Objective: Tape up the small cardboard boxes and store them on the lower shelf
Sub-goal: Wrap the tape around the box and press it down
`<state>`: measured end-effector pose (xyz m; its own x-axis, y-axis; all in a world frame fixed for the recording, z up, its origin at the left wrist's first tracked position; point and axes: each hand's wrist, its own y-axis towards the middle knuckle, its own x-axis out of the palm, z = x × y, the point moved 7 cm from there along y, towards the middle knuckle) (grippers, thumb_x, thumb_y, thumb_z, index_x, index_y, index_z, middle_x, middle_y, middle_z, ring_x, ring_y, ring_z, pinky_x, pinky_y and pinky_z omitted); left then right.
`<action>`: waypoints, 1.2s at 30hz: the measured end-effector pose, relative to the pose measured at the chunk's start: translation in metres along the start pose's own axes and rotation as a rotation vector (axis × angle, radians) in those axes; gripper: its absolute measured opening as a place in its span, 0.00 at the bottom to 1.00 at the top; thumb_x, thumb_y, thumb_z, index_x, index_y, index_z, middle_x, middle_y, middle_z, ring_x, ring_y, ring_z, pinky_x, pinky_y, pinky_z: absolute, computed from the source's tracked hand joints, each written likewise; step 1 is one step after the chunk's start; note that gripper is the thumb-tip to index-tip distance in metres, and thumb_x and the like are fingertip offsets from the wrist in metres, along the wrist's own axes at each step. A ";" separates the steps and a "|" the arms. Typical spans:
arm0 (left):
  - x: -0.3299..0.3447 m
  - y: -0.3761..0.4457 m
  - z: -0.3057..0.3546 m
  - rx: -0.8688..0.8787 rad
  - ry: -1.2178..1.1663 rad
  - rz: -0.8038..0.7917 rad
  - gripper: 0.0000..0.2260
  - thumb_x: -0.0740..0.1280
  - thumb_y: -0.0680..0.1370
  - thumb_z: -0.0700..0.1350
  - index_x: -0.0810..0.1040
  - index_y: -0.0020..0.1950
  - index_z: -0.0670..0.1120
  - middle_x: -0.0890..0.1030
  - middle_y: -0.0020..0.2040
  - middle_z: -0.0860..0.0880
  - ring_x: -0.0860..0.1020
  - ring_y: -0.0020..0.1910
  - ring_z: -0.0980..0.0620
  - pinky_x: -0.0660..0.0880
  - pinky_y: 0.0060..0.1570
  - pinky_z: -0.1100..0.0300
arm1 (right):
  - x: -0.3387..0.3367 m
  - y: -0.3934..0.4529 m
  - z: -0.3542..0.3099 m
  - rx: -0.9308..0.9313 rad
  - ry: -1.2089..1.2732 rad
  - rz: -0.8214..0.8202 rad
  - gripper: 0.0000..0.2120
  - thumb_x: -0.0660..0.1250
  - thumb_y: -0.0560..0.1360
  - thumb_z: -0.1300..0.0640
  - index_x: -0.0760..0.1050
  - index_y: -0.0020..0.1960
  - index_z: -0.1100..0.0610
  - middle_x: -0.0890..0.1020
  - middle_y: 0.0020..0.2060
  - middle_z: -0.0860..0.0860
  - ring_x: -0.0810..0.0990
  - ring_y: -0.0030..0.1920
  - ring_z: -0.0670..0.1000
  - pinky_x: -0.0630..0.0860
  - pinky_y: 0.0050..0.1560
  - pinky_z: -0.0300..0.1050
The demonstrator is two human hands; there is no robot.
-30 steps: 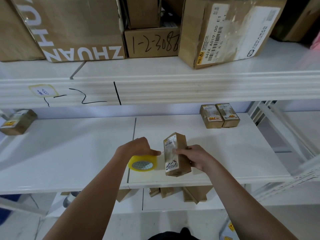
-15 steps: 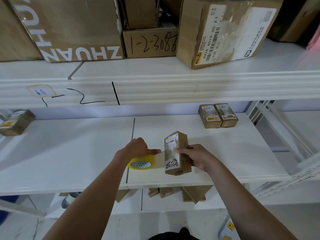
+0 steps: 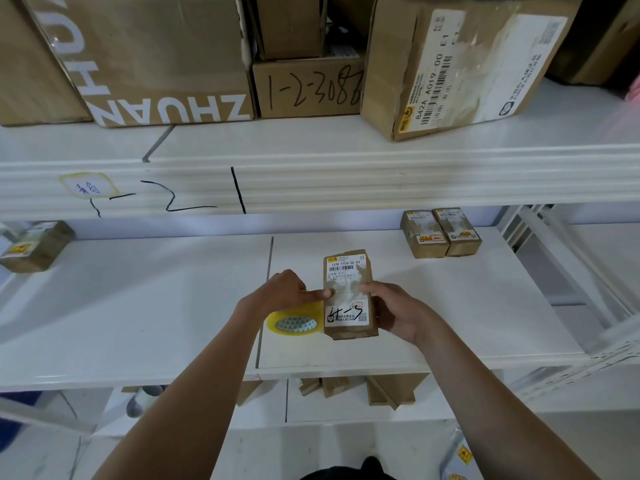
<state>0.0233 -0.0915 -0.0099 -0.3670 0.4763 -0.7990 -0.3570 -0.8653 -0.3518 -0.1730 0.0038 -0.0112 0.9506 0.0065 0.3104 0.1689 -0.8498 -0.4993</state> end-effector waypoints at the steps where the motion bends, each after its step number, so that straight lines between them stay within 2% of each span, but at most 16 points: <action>1: -0.001 0.001 0.001 0.004 0.000 0.006 0.40 0.59 0.53 0.85 0.70 0.28 0.46 0.72 0.24 0.53 0.72 0.25 0.54 0.66 0.31 0.61 | 0.004 0.001 0.001 0.001 0.053 -0.027 0.18 0.65 0.81 0.54 0.75 0.68 0.58 0.84 0.59 0.60 0.83 0.60 0.60 0.82 0.56 0.55; 3: -0.001 0.002 0.001 0.005 0.015 0.013 0.41 0.58 0.53 0.85 0.71 0.29 0.45 0.72 0.25 0.51 0.72 0.25 0.53 0.66 0.31 0.60 | 0.010 0.003 0.001 0.004 0.106 -0.003 0.18 0.66 0.80 0.50 0.76 0.68 0.55 0.84 0.59 0.58 0.84 0.59 0.60 0.82 0.57 0.57; 6: 0.003 0.006 -0.006 -0.011 0.084 -0.001 0.43 0.58 0.56 0.85 0.76 0.32 0.43 0.77 0.29 0.50 0.76 0.27 0.53 0.70 0.33 0.59 | 0.018 0.009 0.003 -0.008 -0.085 0.154 0.26 0.74 0.73 0.40 0.78 0.64 0.54 0.87 0.52 0.55 0.87 0.52 0.57 0.81 0.58 0.58; 7: 0.004 0.008 -0.009 -0.019 0.111 -0.003 0.41 0.60 0.59 0.83 0.78 0.33 0.43 0.78 0.29 0.50 0.76 0.28 0.53 0.71 0.33 0.60 | 0.021 0.011 0.004 -0.019 -0.157 0.199 0.28 0.77 0.70 0.40 0.78 0.63 0.55 0.88 0.50 0.54 0.87 0.50 0.56 0.83 0.56 0.56; 9: 0.007 0.010 -0.014 -0.034 0.145 -0.008 0.36 0.64 0.65 0.79 0.80 0.34 0.43 0.79 0.30 0.50 0.77 0.28 0.53 0.71 0.32 0.61 | 0.022 0.016 0.009 -0.037 -0.232 0.263 0.28 0.82 0.66 0.48 0.78 0.61 0.56 0.88 0.47 0.52 0.88 0.46 0.52 0.84 0.48 0.49; 11: 0.009 0.008 -0.017 -0.051 0.141 -0.018 0.34 0.65 0.66 0.78 0.80 0.34 0.45 0.79 0.29 0.50 0.76 0.27 0.54 0.70 0.31 0.62 | 0.017 0.018 0.014 -0.023 -0.240 0.303 0.25 0.83 0.65 0.55 0.79 0.59 0.56 0.88 0.46 0.52 0.88 0.43 0.51 0.84 0.42 0.46; 13: 0.011 0.005 -0.019 -0.073 0.070 -0.035 0.34 0.65 0.65 0.79 0.79 0.32 0.46 0.79 0.28 0.52 0.77 0.26 0.55 0.70 0.30 0.63 | 0.013 0.017 0.016 0.009 -0.197 0.287 0.22 0.82 0.66 0.58 0.81 0.58 0.57 0.88 0.44 0.53 0.88 0.43 0.53 0.83 0.40 0.46; 16: 0.014 0.003 -0.025 -0.066 -0.099 -0.104 0.30 0.68 0.70 0.73 0.83 0.39 0.45 0.83 0.38 0.49 0.81 0.36 0.52 0.74 0.38 0.61 | 0.007 0.016 0.014 0.039 -0.171 0.239 0.21 0.82 0.66 0.60 0.82 0.58 0.58 0.88 0.45 0.55 0.88 0.44 0.56 0.83 0.38 0.46; 18: 0.014 0.000 -0.029 -0.051 -0.199 -0.136 0.23 0.70 0.75 0.65 0.86 0.48 0.45 0.84 0.47 0.48 0.82 0.46 0.48 0.76 0.46 0.57 | 0.002 0.014 0.012 0.038 -0.166 0.215 0.22 0.82 0.66 0.60 0.82 0.58 0.58 0.88 0.46 0.55 0.88 0.46 0.57 0.84 0.42 0.49; 19: 0.013 -0.001 -0.031 -0.030 -0.223 -0.145 0.19 0.70 0.76 0.63 0.86 0.50 0.47 0.84 0.48 0.49 0.82 0.48 0.48 0.77 0.47 0.57 | -0.001 0.014 0.011 0.035 -0.163 0.211 0.22 0.82 0.66 0.60 0.82 0.59 0.58 0.88 0.47 0.56 0.88 0.47 0.57 0.84 0.45 0.50; 21: 0.010 -0.003 -0.036 -0.004 -0.253 -0.161 0.14 0.71 0.76 0.62 0.86 0.43 0.52 0.84 0.42 0.53 0.82 0.45 0.51 0.75 0.44 0.59 | -0.005 0.014 0.010 0.032 -0.158 0.201 0.23 0.82 0.67 0.60 0.81 0.60 0.58 0.88 0.49 0.56 0.88 0.48 0.57 0.84 0.51 0.55; 23: 0.009 -0.005 -0.034 0.000 -0.254 -0.170 0.18 0.71 0.75 0.63 0.82 0.30 0.55 0.79 0.30 0.58 0.78 0.37 0.54 0.72 0.39 0.61 | -0.006 0.013 0.011 0.032 -0.151 0.176 0.23 0.82 0.67 0.61 0.81 0.60 0.58 0.87 0.50 0.57 0.87 0.50 0.58 0.83 0.54 0.57; 25: 0.008 -0.003 -0.034 -0.023 -0.210 -0.144 0.22 0.72 0.74 0.64 0.79 0.25 0.53 0.75 0.25 0.57 0.75 0.33 0.54 0.70 0.37 0.61 | -0.006 0.013 0.011 0.032 -0.141 0.157 0.23 0.81 0.67 0.61 0.81 0.61 0.58 0.87 0.50 0.57 0.87 0.50 0.58 0.83 0.53 0.56; 30: 0.003 -0.001 -0.036 -0.016 -0.016 -0.025 0.27 0.71 0.69 0.71 0.78 0.30 0.48 0.77 0.28 0.53 0.77 0.29 0.55 0.70 0.33 0.63 | -0.002 0.008 0.001 -0.007 -0.143 0.095 0.24 0.81 0.67 0.59 0.80 0.62 0.56 0.87 0.52 0.56 0.87 0.52 0.57 0.84 0.48 0.51; 36: 0.001 0.000 -0.020 0.028 -0.060 0.021 0.23 0.73 0.69 0.69 0.78 0.30 0.50 0.77 0.28 0.54 0.75 0.29 0.58 0.67 0.30 0.65 | 0.006 0.002 0.000 0.002 -0.128 0.017 0.28 0.81 0.64 0.54 0.80 0.62 0.57 0.87 0.53 0.58 0.87 0.51 0.57 0.83 0.41 0.46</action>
<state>0.0405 -0.0943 -0.0205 -0.4250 0.4669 -0.7755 -0.3723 -0.8711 -0.3204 -0.1664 0.0020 -0.0106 0.9788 0.0599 0.1959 0.1531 -0.8493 -0.5052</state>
